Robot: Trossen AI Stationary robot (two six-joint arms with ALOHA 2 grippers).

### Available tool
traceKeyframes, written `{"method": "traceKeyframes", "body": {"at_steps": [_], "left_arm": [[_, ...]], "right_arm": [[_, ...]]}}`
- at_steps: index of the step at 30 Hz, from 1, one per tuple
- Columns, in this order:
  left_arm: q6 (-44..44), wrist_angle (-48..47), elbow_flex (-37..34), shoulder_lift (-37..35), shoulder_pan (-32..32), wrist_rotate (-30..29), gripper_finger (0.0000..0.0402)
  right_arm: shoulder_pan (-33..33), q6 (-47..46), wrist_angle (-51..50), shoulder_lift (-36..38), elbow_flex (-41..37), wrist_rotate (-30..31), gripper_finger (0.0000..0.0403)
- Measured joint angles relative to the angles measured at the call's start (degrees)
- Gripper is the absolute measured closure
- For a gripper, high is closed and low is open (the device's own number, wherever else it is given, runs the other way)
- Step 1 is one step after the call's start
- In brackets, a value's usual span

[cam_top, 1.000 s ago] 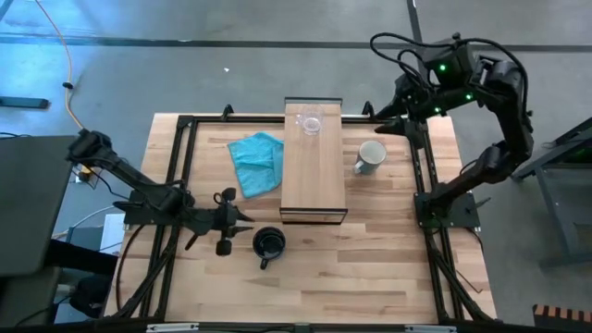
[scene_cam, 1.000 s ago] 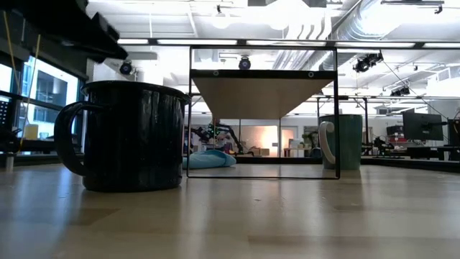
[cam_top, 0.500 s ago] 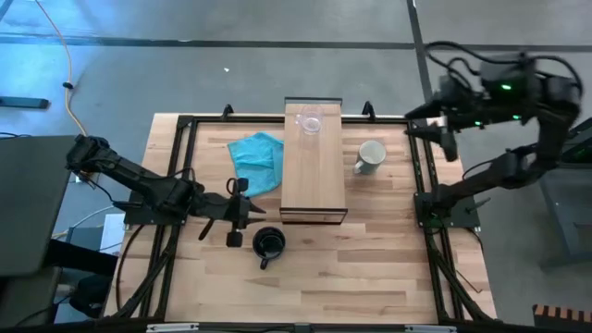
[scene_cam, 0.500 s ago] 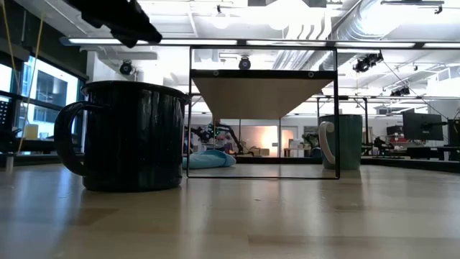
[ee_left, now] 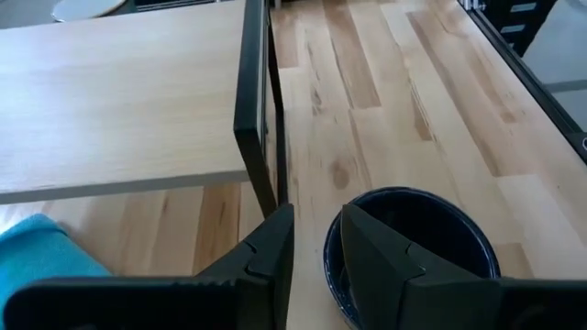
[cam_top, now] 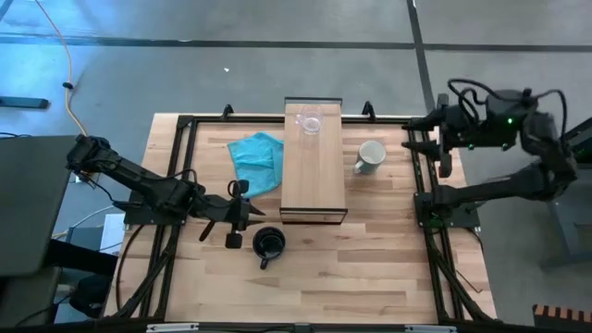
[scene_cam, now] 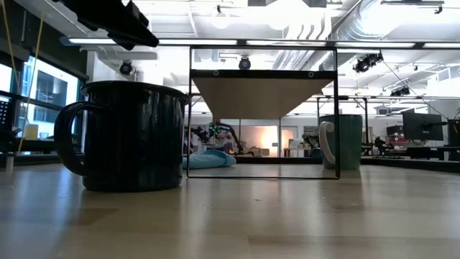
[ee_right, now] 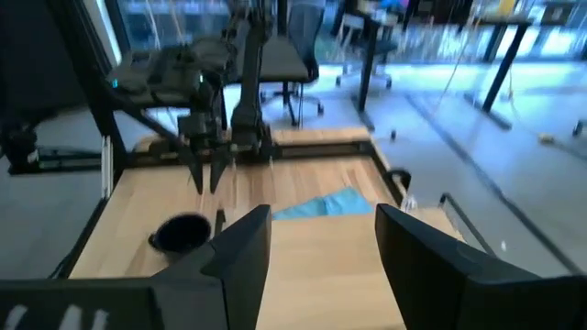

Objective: Stack small to large cups/mugs on shelf
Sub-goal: Put the dark blue mug on the shelf

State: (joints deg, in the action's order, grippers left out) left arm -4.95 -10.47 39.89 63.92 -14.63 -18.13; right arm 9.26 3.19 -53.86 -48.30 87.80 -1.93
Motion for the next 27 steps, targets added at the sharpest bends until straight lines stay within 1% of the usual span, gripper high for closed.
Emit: {"method": "traceKeyframes", "body": {"at_steps": [7,12,17,21,27], "left_arm": [[-0.2,0.0,0.0,0.0,0.0,0.0,0.0318],[-1.3,-0.7,0.0,0.0,0.0,-0.1,0.0318],[-1.4,-1.8,0.0,0.0,0.0,-0.1,0.0318],[-1.6,-3.8,0.0,0.0,0.0,-0.1,0.0318],[-3.0,-4.0,0.0,0.0,0.0,-0.1,0.0318]], "right_arm": [[0.0,-1.6,19.0,12.9,-22.9,0.0,0.0215],[0.0,-4.9,30.2,19.5,-35.5,0.0,0.0215],[0.0,-9.2,36.0,22.3,-44.4,0.0,0.0215],[0.0,-10.9,44.4,22.9,-51.1,-0.1,0.0215],[0.0,-13.1,55.2,22.8,-60.6,-0.1,0.0215]]}}
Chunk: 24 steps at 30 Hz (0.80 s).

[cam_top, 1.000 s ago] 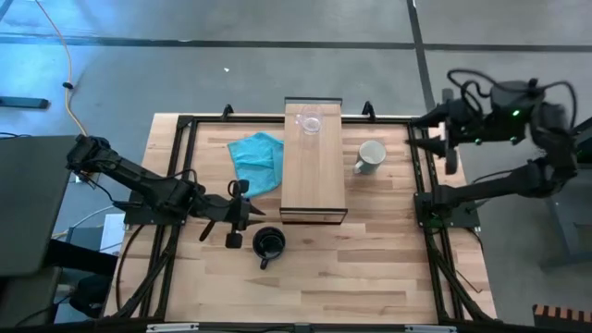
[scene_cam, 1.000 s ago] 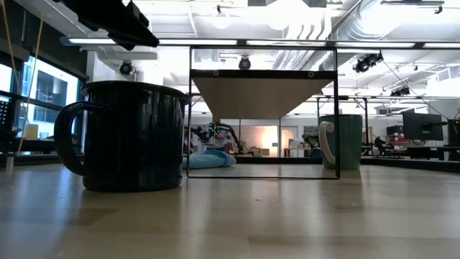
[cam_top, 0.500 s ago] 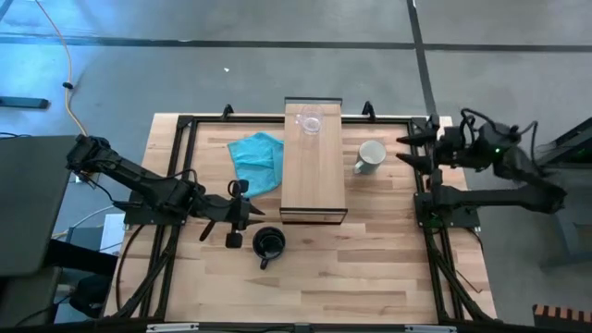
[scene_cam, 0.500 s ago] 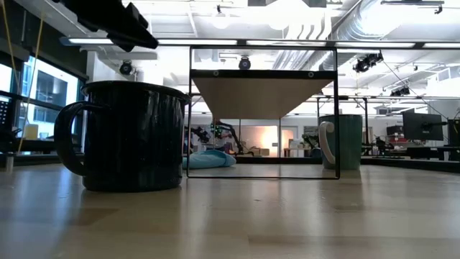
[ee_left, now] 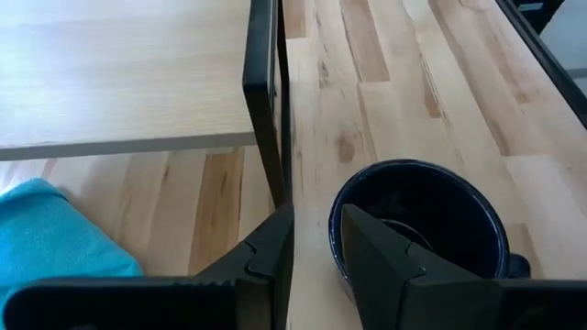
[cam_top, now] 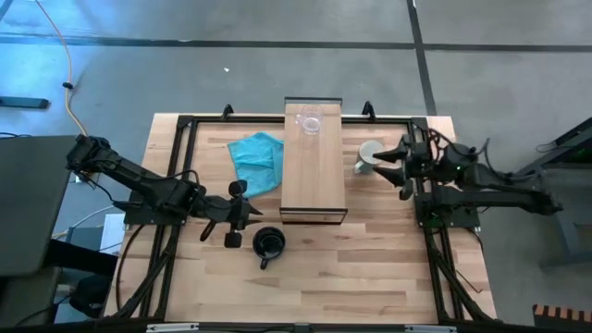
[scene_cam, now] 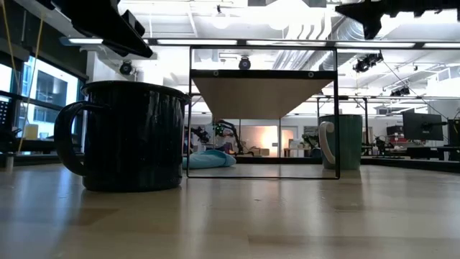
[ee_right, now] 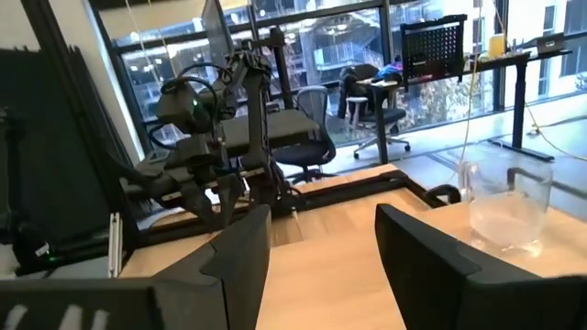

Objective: Stack small to large cups/mugs on shelf
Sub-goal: Put the dark blue mug on the shelf

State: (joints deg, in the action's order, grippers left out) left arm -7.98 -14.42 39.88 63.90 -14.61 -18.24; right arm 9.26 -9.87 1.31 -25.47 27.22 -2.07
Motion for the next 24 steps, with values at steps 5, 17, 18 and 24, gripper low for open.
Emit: {"method": "traceKeyframes", "body": {"at_steps": [5,17,18,24], "left_arm": [[-0.2,-0.4,0.0,0.0,0.0,0.0,0.0318],[-0.6,-2.6,0.0,1.8,0.0,2.5,0.0318],[-1.1,-3.0,0.1,2.4,0.0,3.6,0.0318],[-1.4,-7.3,3.8,7.7,0.0,7.1,0.0318]], "right_arm": [[0.0,-0.7,3.5,0.0,-5.6,1.2,0.0215],[0.1,1.3,1.6,0.2,-8.6,7.7,0.0215],[0.1,1.3,1.1,0.3,-8.6,8.2,0.0215],[0.1,0.6,-0.5,0.8,-8.6,9.8,0.0215]]}}
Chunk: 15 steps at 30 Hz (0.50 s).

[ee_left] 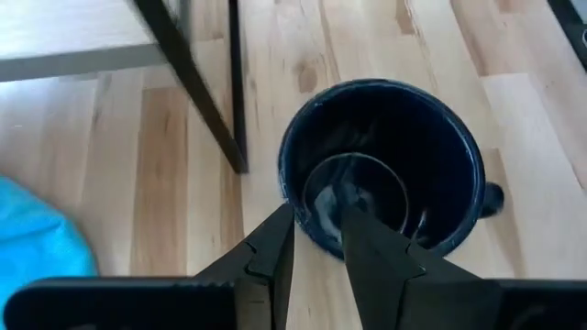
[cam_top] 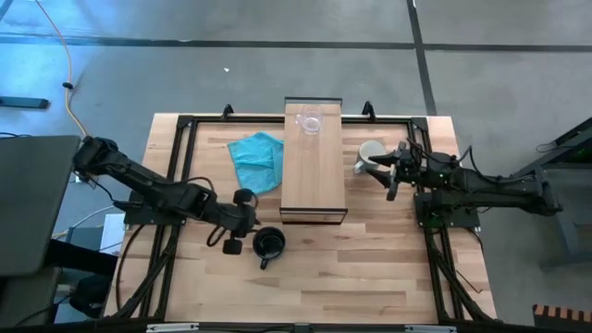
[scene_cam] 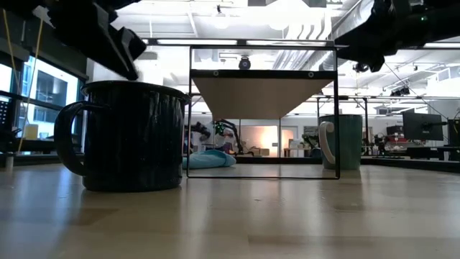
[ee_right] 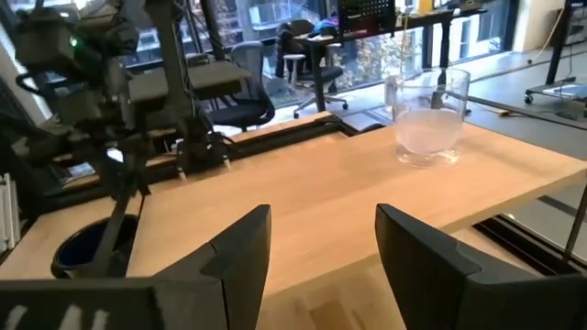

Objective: Stack small to large cups/mugs on shelf
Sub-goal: Put the dark blue mug on the shelf

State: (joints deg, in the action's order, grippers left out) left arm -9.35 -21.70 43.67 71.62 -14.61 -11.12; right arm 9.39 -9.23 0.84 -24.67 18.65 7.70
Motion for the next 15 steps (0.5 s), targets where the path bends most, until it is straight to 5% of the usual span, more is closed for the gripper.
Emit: {"method": "traceKeyframes", "body": {"at_steps": [15], "left_arm": [[-0.3,-1.8,4.2,4.5,2.0,0.2,0.0318]], "right_arm": [[0.0,-4.1,-2.0,1.6,0.0,0.3,0.0215]]}}
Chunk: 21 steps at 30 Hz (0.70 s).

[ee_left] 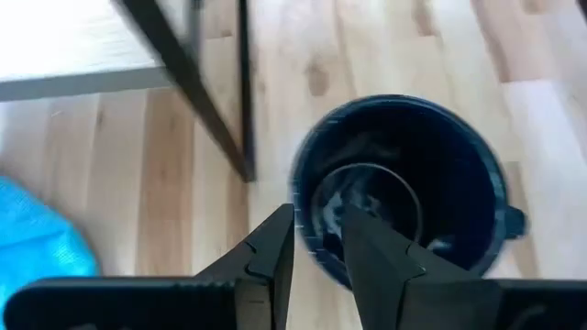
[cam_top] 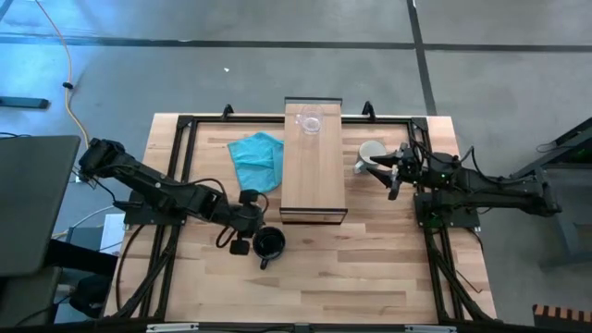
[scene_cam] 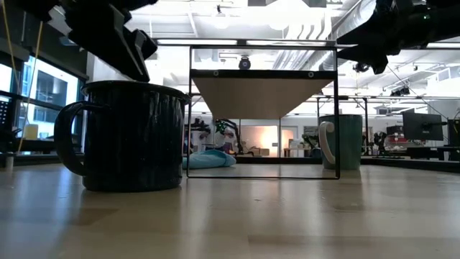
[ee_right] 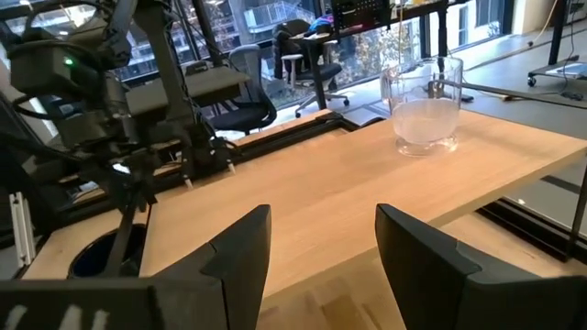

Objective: Stack small to large cups/mugs on shelf
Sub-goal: Put the dark blue mug on the shelf

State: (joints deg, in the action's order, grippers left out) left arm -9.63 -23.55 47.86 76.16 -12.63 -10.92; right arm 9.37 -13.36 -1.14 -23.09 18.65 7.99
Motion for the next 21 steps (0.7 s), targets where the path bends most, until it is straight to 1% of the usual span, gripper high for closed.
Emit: {"method": "traceKeyframes", "body": {"at_steps": [3,8,13,19,21], "left_arm": [[-0.6,0.0,0.0,0.0,1.4,0.2,0.0318],[-1.2,0.1,0.0,0.0,3.0,3.5,0.0318],[-1.2,0.0,0.0,0.2,3.0,4.1,0.0318],[-2.6,0.8,0.1,2.5,3.0,4.7,0.0318],[-2.7,0.4,0.0,2.8,3.0,5.7,0.0318]], "right_arm": [[0.0,-0.4,-0.3,0.0,0.0,-0.1,0.0215],[0.0,-0.8,-0.9,0.0,0.0,-0.1,0.0215],[0.0,-0.7,-1.0,0.0,0.0,-0.1,0.0215],[0.0,-0.8,-1.2,0.0,0.0,-0.2,0.0215],[0.0,-0.8,-1.3,0.0,0.0,-0.2,0.0215]]}}
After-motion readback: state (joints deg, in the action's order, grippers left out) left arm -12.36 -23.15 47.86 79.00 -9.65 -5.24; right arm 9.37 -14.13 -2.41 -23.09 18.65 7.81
